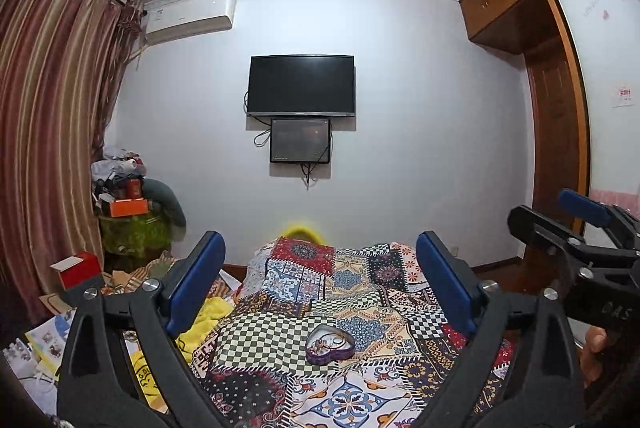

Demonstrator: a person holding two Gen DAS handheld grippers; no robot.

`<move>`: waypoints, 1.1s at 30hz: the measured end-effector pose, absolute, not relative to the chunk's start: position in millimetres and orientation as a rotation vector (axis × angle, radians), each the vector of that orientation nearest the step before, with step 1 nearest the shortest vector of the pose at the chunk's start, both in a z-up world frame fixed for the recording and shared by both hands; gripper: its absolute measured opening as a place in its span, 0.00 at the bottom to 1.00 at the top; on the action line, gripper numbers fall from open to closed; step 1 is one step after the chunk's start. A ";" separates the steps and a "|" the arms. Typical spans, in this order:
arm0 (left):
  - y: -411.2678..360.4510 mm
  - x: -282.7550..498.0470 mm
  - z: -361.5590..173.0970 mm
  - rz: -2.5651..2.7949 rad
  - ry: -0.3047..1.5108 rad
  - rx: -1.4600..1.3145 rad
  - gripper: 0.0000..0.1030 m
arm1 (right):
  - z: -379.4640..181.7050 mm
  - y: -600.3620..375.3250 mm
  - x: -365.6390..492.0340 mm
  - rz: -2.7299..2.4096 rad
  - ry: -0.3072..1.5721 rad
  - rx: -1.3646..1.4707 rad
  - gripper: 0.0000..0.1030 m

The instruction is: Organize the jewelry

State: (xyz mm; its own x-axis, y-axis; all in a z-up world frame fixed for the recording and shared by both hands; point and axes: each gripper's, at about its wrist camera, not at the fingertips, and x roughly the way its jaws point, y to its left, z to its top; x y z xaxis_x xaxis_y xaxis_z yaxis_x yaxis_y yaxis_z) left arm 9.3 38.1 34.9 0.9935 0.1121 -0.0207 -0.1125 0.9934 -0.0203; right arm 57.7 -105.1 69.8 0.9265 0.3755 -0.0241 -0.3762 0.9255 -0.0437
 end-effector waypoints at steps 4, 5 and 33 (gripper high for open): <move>35.3 6.3 33.0 0.114 0.030 -0.022 0.94 | 72.2 -107.4 54.3 0.391 0.025 -0.036 0.98; 35.2 5.1 32.6 0.114 0.030 -0.026 0.94 | 73.2 -106.6 56.3 0.393 0.029 -0.036 0.98; 38.6 12.3 22.8 0.118 0.072 -0.047 0.94 | 56.7 -124.7 44.8 0.413 0.112 -0.030 0.98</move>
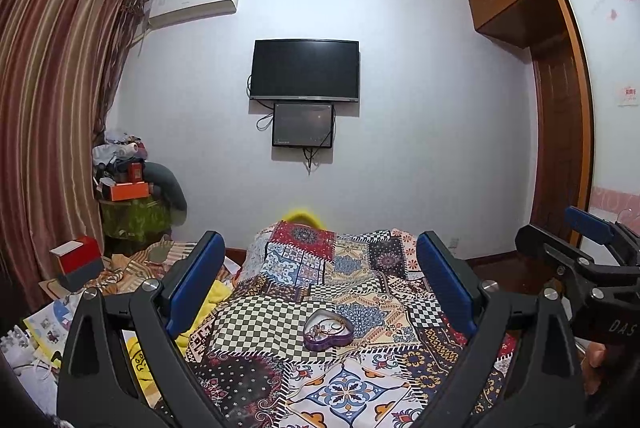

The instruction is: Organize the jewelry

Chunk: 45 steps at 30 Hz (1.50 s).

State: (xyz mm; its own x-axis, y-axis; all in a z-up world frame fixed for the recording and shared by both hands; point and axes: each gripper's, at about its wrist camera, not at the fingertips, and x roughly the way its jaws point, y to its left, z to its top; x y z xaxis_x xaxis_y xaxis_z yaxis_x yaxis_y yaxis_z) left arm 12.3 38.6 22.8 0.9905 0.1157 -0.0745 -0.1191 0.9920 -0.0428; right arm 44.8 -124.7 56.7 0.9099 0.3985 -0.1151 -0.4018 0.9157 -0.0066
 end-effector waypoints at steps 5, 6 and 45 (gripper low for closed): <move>39.4 13.6 22.2 0.117 0.077 -0.057 0.94 | 57.6 -124.7 44.7 0.415 0.122 -0.030 0.98; 39.6 14.0 21.9 0.117 0.079 -0.058 0.94 | 58.4 -124.9 44.9 0.416 0.124 -0.029 0.98; 40.5 19.6 15.0 0.089 0.118 -0.073 0.94 | 55.6 -125.8 44.9 0.422 0.150 -0.024 0.98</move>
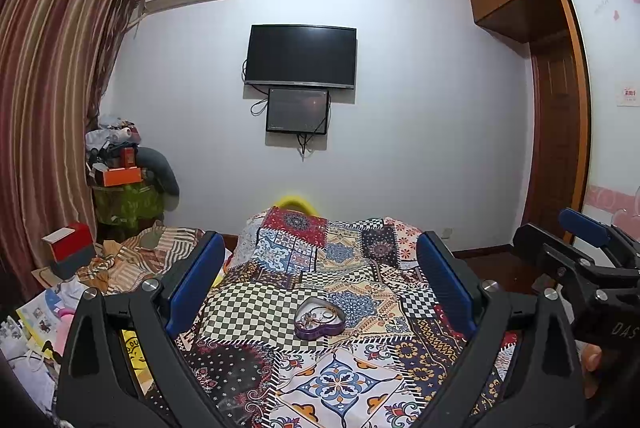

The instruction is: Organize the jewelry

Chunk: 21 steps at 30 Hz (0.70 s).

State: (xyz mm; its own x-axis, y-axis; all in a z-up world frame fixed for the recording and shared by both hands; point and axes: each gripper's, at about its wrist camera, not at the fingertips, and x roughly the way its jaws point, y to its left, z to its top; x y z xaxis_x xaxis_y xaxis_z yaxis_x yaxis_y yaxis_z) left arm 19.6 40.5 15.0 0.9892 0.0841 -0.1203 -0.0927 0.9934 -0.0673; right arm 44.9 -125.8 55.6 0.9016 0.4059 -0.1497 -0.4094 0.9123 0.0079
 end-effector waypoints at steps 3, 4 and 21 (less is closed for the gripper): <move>39.5 20.5 13.9 0.086 0.119 -0.070 0.94 | 55.5 -126.4 44.8 0.420 0.148 -0.023 0.98; 39.4 21.0 13.6 0.078 0.123 -0.068 0.94 | 55.3 -126.4 45.7 0.420 0.149 -0.022 0.98; 35.9 23.8 10.6 0.069 0.134 -0.061 0.94 | 52.5 -127.3 49.4 0.410 0.163 -0.005 0.98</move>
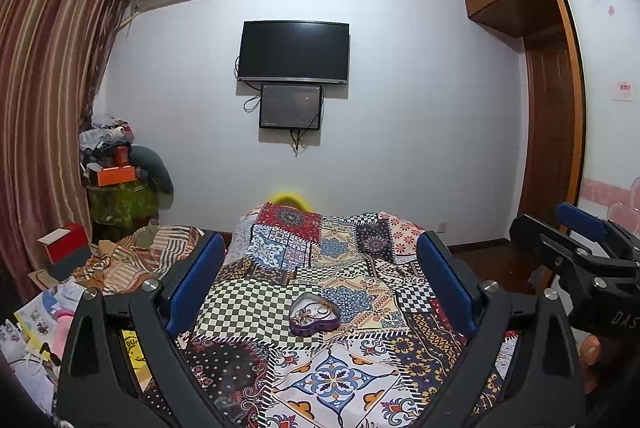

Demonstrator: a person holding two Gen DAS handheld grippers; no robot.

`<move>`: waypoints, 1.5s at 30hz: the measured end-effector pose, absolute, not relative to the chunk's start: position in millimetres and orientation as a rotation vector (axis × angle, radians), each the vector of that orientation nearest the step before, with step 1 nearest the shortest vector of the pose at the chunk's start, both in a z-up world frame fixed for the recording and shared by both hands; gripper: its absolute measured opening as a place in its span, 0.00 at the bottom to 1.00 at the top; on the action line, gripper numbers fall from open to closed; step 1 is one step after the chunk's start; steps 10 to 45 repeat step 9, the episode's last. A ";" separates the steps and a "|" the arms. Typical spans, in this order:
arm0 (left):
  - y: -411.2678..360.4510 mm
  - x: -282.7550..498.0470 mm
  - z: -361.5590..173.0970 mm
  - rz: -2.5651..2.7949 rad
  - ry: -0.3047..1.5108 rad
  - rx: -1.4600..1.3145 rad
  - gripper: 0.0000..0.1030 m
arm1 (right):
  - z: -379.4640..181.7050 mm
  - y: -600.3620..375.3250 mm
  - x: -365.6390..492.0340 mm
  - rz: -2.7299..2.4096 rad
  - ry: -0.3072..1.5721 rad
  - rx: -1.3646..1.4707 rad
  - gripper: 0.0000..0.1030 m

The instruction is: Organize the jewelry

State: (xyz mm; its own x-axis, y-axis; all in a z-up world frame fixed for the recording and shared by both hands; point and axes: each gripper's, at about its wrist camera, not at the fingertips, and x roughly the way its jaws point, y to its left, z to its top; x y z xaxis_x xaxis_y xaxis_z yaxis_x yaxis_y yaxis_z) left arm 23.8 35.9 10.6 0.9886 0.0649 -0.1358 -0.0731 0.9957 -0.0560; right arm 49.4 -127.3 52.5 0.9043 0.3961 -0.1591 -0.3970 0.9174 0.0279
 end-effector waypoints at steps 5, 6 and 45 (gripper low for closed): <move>37.3 25.7 8.7 0.062 0.140 -0.064 0.94 | 51.1 -127.0 51.2 0.409 0.172 0.002 0.98; 37.5 25.9 8.7 0.063 0.141 -0.064 0.94 | 50.6 -126.7 51.7 0.409 0.175 0.002 0.98; 38.2 27.7 7.3 0.064 0.146 -0.063 0.94 | 49.1 -125.6 54.5 0.408 0.183 -0.001 0.98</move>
